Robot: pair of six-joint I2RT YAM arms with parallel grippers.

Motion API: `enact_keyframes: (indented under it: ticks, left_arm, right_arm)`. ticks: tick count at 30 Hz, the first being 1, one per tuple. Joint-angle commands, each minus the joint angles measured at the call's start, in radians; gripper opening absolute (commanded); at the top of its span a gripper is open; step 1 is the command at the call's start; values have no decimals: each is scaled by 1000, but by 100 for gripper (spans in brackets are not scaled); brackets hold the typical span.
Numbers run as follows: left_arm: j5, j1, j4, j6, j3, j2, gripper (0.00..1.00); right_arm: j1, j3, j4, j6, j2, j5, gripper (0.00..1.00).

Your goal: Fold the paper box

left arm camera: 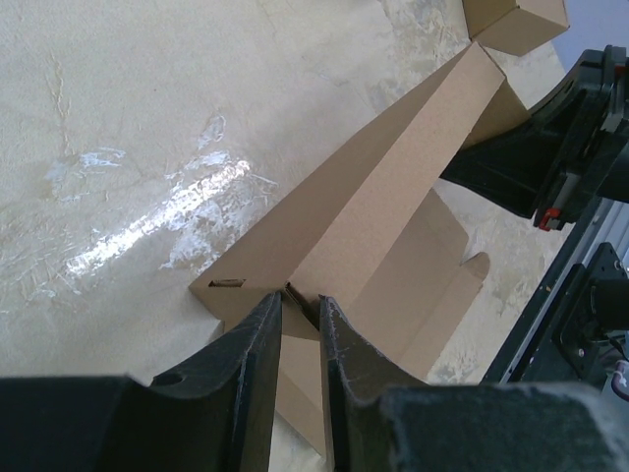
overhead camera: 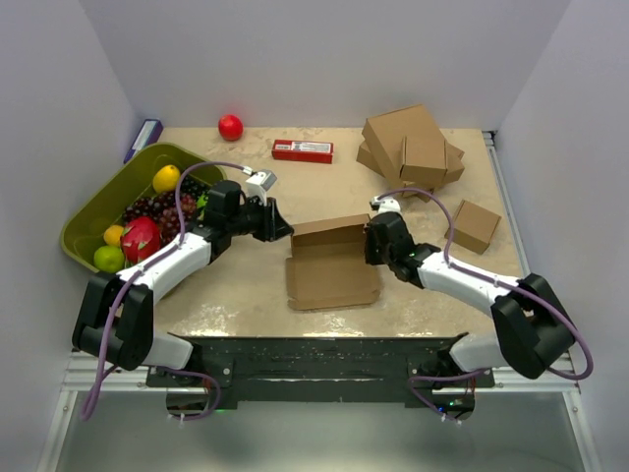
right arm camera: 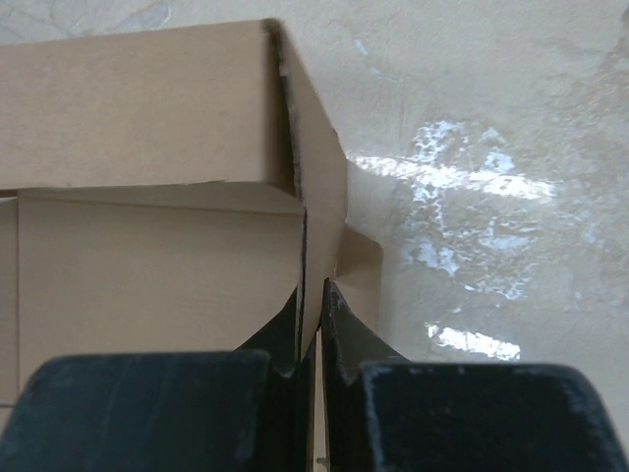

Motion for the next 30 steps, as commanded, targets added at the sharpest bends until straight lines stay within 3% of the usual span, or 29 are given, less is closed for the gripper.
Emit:
enact_keyframes:
  ticks: [1,7,10,11,15,22,30]
  left_arm:
    - [-11,-11,-69,38,8,6,25]
    - [-21,-13,-77,44,11,0,25]
    - [-38,-13,-95,56,20,0,25]
    - [-40,-13,-101,61,22,-2,25]
    - [-46,-13,-104,64,25,-2,25]
    - [-51,-13,-107,68,28,-3,25]
    - [-49,-13,-109,70,25,-3,25]
  right_arm:
    - [67,5,70,39,38,3,0]
    - [90,22,57,56,42,50,3]
    - [90,28,29,65,12,57,30]
    - [90,32,14,71,-1,55,43]
    - [90,48,-66,55,-89,75,66]
    - [18,129,-219,7,-277,100,81]
    - [-143,104,-134,-21,-259,80,76]
